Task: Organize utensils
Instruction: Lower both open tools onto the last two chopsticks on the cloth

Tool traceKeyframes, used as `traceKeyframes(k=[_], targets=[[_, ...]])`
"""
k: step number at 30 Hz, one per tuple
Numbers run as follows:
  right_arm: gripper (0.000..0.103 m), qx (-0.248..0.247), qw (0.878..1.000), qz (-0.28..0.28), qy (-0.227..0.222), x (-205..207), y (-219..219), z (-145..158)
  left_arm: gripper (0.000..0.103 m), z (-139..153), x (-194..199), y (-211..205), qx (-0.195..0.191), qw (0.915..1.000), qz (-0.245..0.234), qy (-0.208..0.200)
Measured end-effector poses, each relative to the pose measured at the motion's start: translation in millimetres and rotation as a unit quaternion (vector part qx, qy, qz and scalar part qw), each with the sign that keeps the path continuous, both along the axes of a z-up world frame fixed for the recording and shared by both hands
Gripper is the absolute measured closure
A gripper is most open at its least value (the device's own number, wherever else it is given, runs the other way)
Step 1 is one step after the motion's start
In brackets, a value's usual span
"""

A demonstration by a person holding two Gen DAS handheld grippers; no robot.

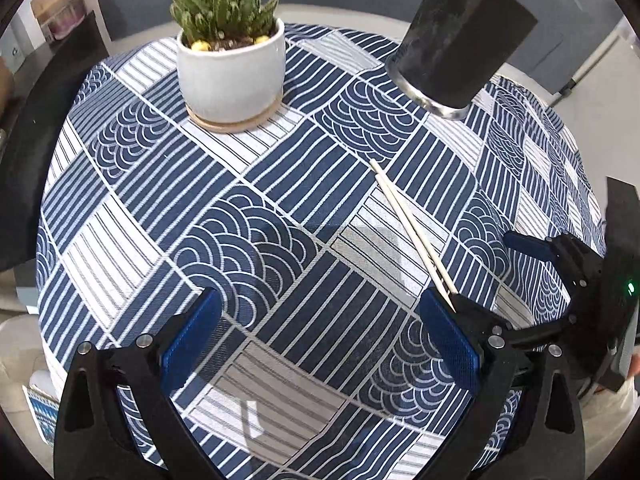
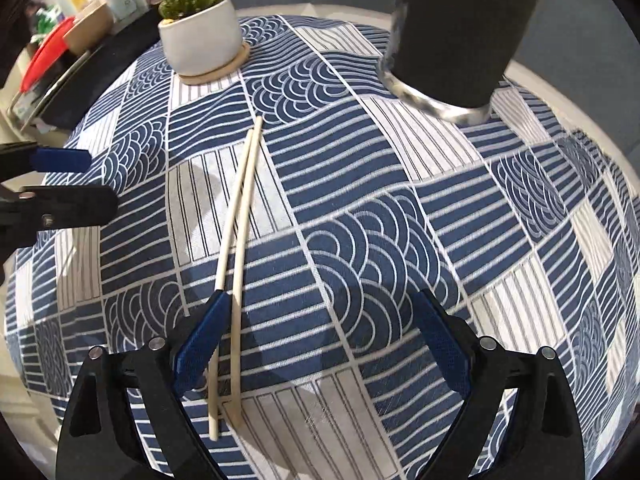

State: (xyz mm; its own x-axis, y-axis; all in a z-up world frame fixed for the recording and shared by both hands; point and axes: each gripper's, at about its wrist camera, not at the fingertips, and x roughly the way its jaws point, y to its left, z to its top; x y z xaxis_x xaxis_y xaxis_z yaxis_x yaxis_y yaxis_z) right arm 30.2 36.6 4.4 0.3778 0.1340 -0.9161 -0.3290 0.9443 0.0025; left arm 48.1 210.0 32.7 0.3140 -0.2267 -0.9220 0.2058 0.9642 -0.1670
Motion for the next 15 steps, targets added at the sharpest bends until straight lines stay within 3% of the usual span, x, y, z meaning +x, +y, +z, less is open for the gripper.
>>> traceKeyframes(k=[8,15], targets=[[0.019,0.002,1.000,-0.018,0.010,12,-26,1,0.006,-10,13,-28,-0.004,0.9998,0.005,0.017],[0.049,0.001,1.000,0.012,0.000,18,-36,8,0.006,-22,22,-56,0.030,0.9990,-0.003,0.032]])
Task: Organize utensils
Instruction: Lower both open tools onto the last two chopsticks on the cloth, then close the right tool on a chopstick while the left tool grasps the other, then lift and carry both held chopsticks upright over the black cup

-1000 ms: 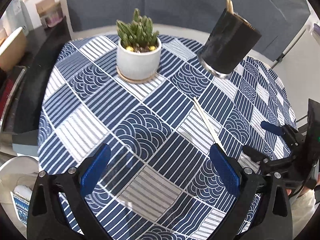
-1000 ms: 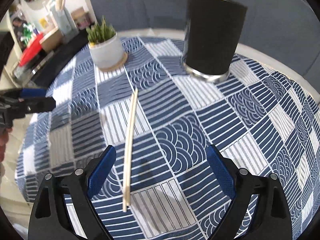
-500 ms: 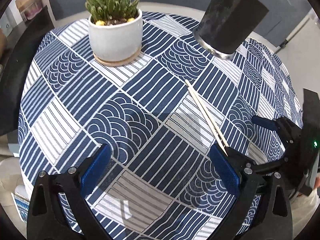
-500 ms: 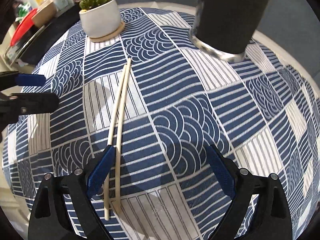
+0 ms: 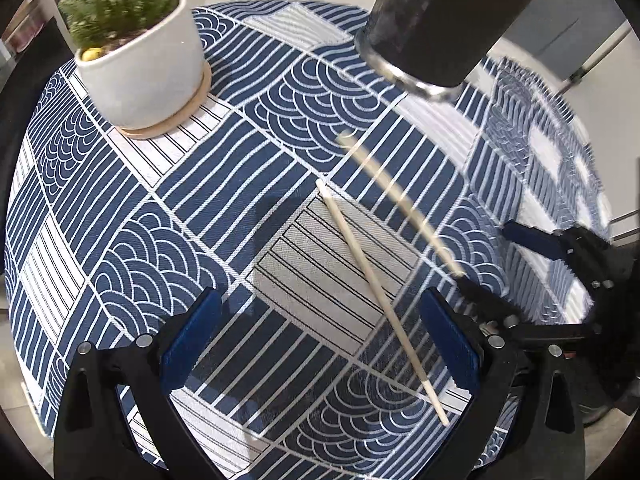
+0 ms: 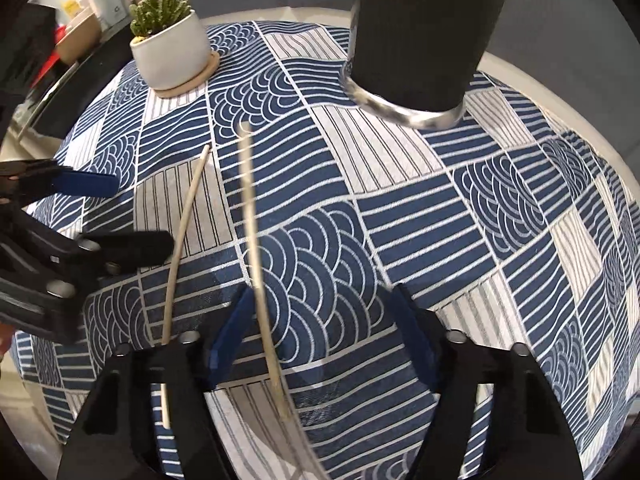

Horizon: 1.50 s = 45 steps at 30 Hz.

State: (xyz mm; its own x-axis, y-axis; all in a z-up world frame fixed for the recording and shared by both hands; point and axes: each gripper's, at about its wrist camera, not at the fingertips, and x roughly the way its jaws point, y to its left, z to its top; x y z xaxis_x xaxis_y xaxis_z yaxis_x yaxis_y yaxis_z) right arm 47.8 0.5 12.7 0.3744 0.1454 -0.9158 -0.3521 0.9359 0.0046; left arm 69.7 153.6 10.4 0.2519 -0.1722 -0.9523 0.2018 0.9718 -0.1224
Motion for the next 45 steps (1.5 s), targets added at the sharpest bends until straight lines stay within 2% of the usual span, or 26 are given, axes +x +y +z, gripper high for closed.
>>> traceKeyframes(k=[2,7,10,13,15,18,20,21,23,26,28,36,45], targets=[[0.064,0.000,1.000,0.011,0.000,0,-2,2,0.006,-1,2,-6,0.017,0.9998,0.003,-0.005],[0.087,-0.007,1.000,0.012,-0.001,1,-10,4,0.005,-7,9,-26,0.077,0.9967,-0.012,-0.020],[0.092,-0.007,1.000,0.002,-0.005,-1,-15,4,0.005,-7,11,-26,0.073,0.9970,0.004,-0.025],[0.098,-0.004,1.000,-0.016,-0.005,-3,-22,4,0.005,-6,7,-24,0.071,0.9969,0.001,-0.035],[0.098,-0.008,1.000,-0.028,-0.005,-3,-27,4,0.007,-6,5,-24,0.071,0.9965,-0.005,-0.043],[0.099,-0.022,0.999,-0.041,-0.003,-10,-34,4,0.019,-1,-8,-12,0.069,0.9964,-0.009,-0.049],[0.099,-0.016,0.999,-0.051,0.001,-13,-40,4,0.039,4,-10,-1,0.066,0.9965,-0.005,-0.052],[0.099,-0.011,0.998,-0.062,0.004,-15,-45,4,0.045,6,-11,4,0.065,0.9965,-0.004,-0.052],[0.099,-0.002,0.997,-0.076,0.006,-20,-52,5,0.070,9,-11,15,0.061,0.9969,-0.002,-0.049],[0.099,0.010,0.996,-0.092,0.006,-30,-58,7,0.092,12,-12,36,0.047,0.9983,0.004,-0.036],[0.099,0.026,0.994,-0.102,0.005,-37,-61,10,0.098,11,-14,47,0.031,0.9990,0.014,-0.027],[0.099,0.042,0.993,-0.114,-0.005,-64,-55,22,0.098,10,-34,66,0.003,0.9998,0.018,-0.005],[0.098,0.060,0.992,-0.109,-0.033,-67,-52,51,0.098,40,-41,78,-0.013,0.9991,0.024,-0.032]])
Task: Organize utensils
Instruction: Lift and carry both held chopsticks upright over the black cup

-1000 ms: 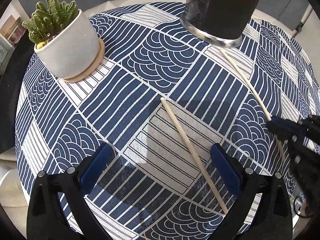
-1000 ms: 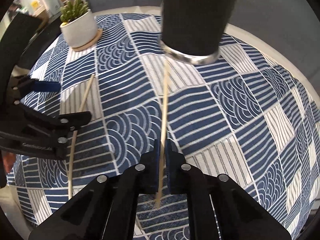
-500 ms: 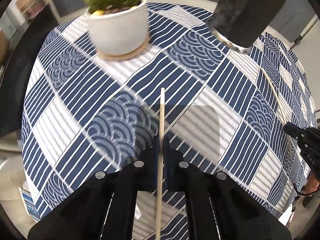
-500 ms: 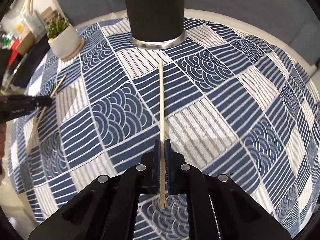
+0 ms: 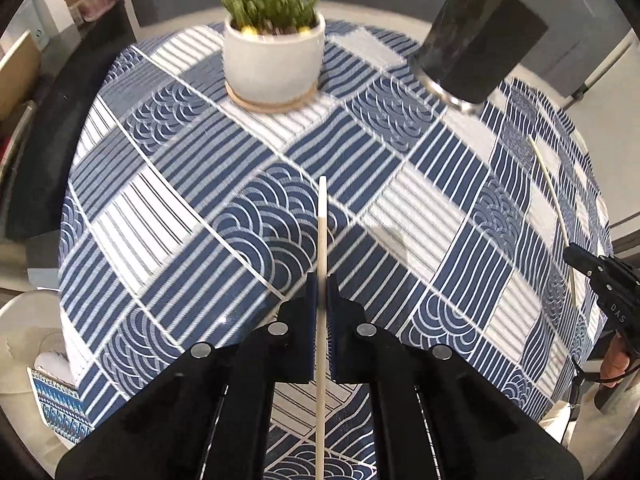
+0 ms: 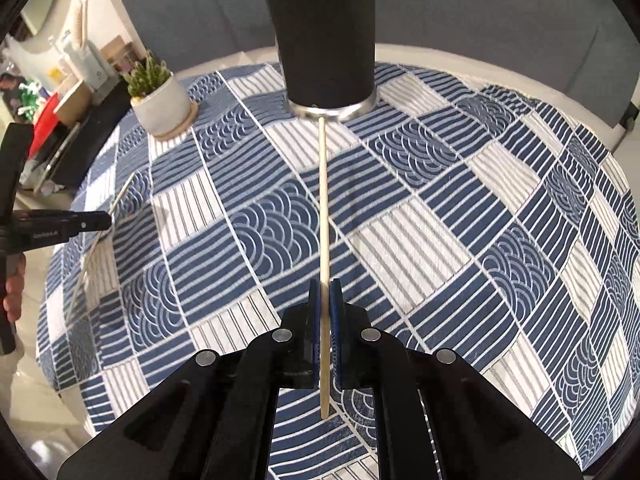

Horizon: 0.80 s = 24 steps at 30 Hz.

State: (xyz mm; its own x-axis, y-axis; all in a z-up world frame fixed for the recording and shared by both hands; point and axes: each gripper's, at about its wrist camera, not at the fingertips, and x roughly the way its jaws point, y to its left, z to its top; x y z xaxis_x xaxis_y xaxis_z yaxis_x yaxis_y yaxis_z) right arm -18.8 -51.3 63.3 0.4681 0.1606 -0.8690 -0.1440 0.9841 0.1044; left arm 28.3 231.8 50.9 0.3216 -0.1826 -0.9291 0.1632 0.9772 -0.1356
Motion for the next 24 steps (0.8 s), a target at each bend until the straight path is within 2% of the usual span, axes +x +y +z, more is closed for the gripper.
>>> traceKeyframes(k=[11,16,24], targets=[[0.098,0.010,0.998,0.034,-0.054,21,-24,70,0.098,63,9,-8,-0.022,0.9985,0.026,-0.042],[0.098,0.009,0.994,0.072,-0.084,33,-40,106,0.098,91,12,-32,-0.035,0.9958,0.050,-0.069],[0.098,0.048,0.982,0.120,-0.139,52,-78,151,0.098,134,13,-79,-0.043,0.9888,0.081,-0.118]])
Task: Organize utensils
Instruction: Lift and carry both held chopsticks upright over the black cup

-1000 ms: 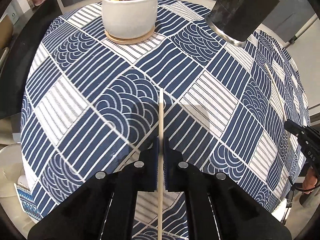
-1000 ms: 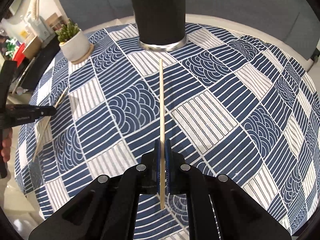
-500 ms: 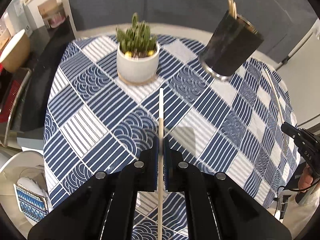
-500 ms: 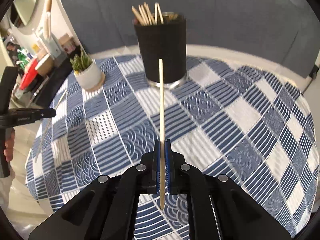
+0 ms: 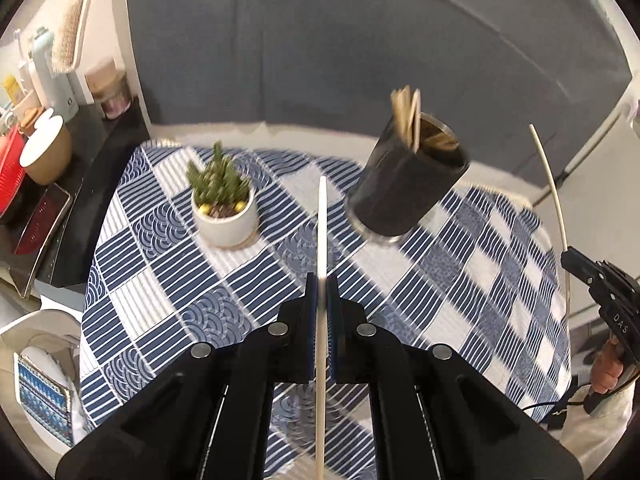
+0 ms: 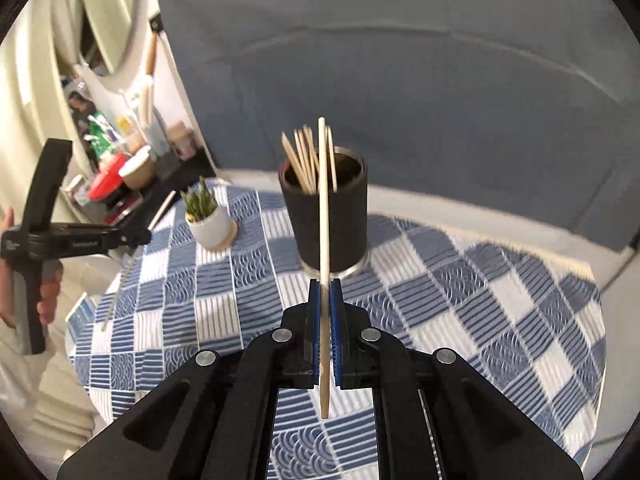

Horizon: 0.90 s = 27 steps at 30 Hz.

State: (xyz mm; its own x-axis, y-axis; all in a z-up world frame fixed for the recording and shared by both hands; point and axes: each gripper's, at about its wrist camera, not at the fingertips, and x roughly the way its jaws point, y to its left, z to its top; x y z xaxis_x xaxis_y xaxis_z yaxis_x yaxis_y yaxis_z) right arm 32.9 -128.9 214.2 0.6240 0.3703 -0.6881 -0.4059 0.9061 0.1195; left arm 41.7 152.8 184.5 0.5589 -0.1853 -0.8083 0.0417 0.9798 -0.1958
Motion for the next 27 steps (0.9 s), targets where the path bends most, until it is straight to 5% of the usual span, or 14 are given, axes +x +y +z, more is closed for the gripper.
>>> traceKeyframes(k=[10,27], targets=[[0.098,0.038,0.997,0.051,-0.036,9,-22,24,0.098,37,-3,-33,-0.001,0.9982,0.042,-0.044],[0.098,0.121,0.985,0.105,-0.061,70,-15,40,0.098,68,46,-60,-0.031,0.9936,0.025,-0.106]])
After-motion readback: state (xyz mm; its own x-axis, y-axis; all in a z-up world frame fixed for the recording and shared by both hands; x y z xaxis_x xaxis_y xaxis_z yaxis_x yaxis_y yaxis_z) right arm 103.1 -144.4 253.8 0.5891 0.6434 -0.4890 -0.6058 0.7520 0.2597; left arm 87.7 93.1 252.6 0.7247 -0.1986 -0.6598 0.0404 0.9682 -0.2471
